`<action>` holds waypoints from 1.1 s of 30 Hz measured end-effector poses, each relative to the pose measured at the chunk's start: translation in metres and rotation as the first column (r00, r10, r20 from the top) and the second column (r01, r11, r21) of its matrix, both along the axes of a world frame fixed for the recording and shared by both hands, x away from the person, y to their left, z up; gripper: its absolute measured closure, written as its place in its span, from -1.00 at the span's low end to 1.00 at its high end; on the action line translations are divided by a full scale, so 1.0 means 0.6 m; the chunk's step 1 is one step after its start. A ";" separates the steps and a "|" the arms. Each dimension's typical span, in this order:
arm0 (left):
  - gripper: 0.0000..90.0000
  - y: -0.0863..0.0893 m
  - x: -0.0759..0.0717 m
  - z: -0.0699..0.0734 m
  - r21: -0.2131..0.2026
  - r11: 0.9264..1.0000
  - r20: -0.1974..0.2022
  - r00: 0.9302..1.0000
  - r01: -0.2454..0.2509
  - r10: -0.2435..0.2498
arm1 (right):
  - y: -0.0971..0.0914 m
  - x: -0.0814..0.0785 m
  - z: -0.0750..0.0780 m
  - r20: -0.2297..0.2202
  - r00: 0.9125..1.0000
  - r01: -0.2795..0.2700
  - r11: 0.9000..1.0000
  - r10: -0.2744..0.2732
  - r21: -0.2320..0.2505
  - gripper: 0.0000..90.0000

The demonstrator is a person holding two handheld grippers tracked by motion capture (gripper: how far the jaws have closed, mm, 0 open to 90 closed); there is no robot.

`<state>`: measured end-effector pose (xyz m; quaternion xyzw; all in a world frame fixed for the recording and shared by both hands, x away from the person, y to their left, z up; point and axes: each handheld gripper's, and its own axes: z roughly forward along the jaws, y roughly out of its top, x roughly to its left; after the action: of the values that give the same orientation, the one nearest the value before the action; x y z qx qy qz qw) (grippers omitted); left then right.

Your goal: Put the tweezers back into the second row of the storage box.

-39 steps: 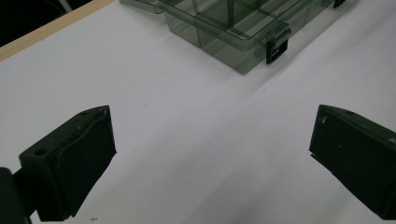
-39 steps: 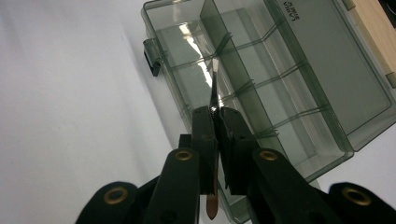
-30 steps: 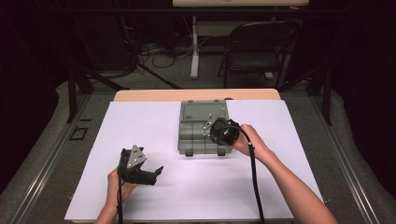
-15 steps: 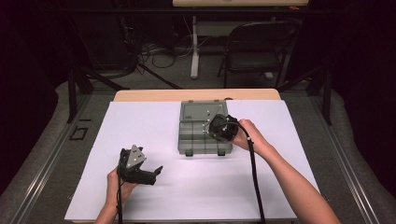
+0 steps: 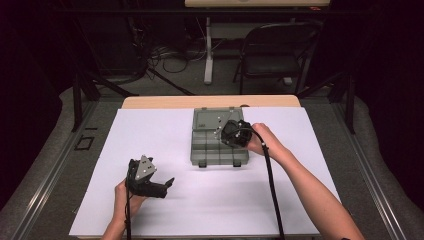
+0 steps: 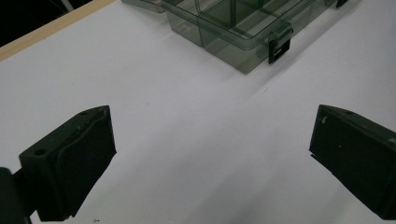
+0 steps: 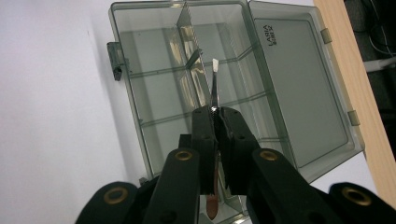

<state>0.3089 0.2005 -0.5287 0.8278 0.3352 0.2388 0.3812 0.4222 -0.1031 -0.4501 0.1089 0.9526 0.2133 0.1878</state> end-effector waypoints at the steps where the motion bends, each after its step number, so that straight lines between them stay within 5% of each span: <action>1: -1.00 0.000 0.000 0.000 0.000 1.000 0.000 1.000 0.000 0.000 | 0.001 0.001 0.000 0.004 1.000 -0.010 1.000 0.010 -0.001 0.90; 13: -1.00 0.001 0.000 0.000 0.002 1.000 0.002 1.000 0.003 -0.003 | 0.020 0.017 -0.012 0.009 0.997 -0.073 0.997 0.074 -0.035 0.90; 29: -1.00 0.002 0.000 0.001 0.004 1.000 0.006 1.000 0.005 -0.005 | 0.036 0.024 -0.053 -0.043 0.991 -0.127 0.989 0.124 -0.078 0.88; 33: -1.00 0.002 0.000 0.001 0.002 1.000 0.005 1.000 0.005 -0.005 | 0.038 0.024 -0.060 -0.059 0.993 -0.111 0.991 0.106 -0.071 0.56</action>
<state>0.3089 0.2014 -0.5281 0.8285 0.3320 0.2404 0.3816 0.4366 -0.0803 -0.4861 0.0557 0.9691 0.1847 0.1536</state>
